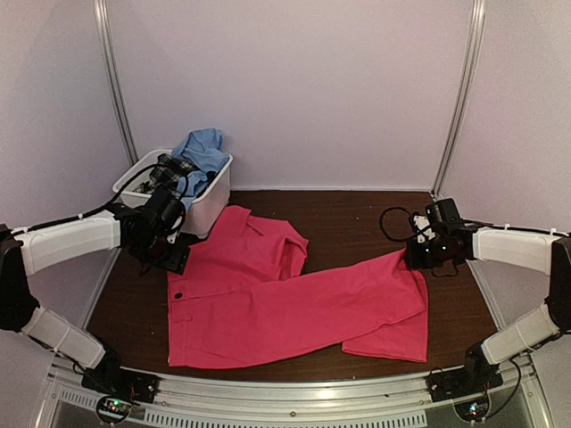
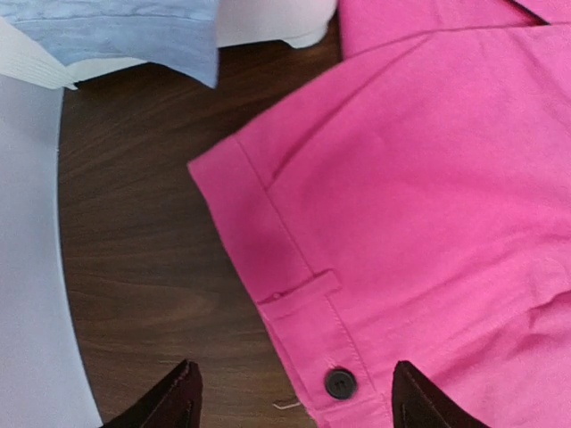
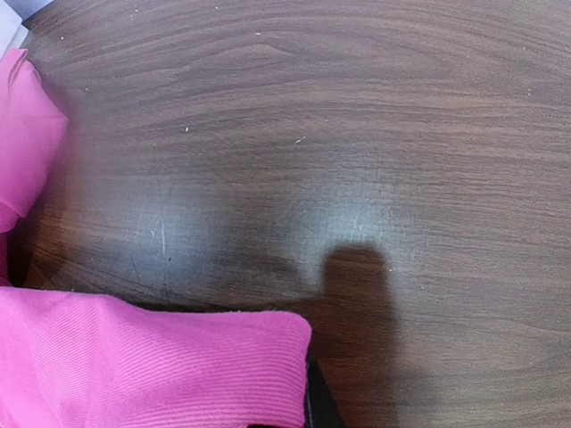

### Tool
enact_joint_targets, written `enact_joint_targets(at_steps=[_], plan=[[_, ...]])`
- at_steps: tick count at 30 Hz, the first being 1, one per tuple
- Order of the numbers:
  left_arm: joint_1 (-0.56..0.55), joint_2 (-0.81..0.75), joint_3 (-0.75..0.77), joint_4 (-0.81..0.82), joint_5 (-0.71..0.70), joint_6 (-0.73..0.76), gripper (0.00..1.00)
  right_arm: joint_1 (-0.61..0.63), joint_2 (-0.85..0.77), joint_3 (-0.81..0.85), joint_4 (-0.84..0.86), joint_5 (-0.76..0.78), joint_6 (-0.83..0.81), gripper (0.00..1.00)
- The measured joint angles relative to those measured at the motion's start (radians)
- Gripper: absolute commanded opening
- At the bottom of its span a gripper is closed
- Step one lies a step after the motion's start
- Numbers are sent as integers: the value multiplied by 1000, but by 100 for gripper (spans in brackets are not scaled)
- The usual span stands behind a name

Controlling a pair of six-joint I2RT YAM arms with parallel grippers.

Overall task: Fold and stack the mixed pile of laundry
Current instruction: Flatten out the crumpled trousers at the center of the board.

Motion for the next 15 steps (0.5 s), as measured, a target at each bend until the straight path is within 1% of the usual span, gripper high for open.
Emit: enact_joint_targets(at_steps=[2,4,7,9,15], plan=[[-25,-19,-30,14,55,-18,71,0,0,0,4,-10,1,0],[-78,2,-50,30,98,-44,66,0,0,1,5,-13,2,0],[-162,77,-70,65,161,-81,62,0,-11,18,-14,-8,1,0],[-203,132,-89,90,206,-108,62,0,-35,49,-43,6,0,0],[-195,200,-98,98,220,-164,60,0,-98,187,-103,51,-44,0]])
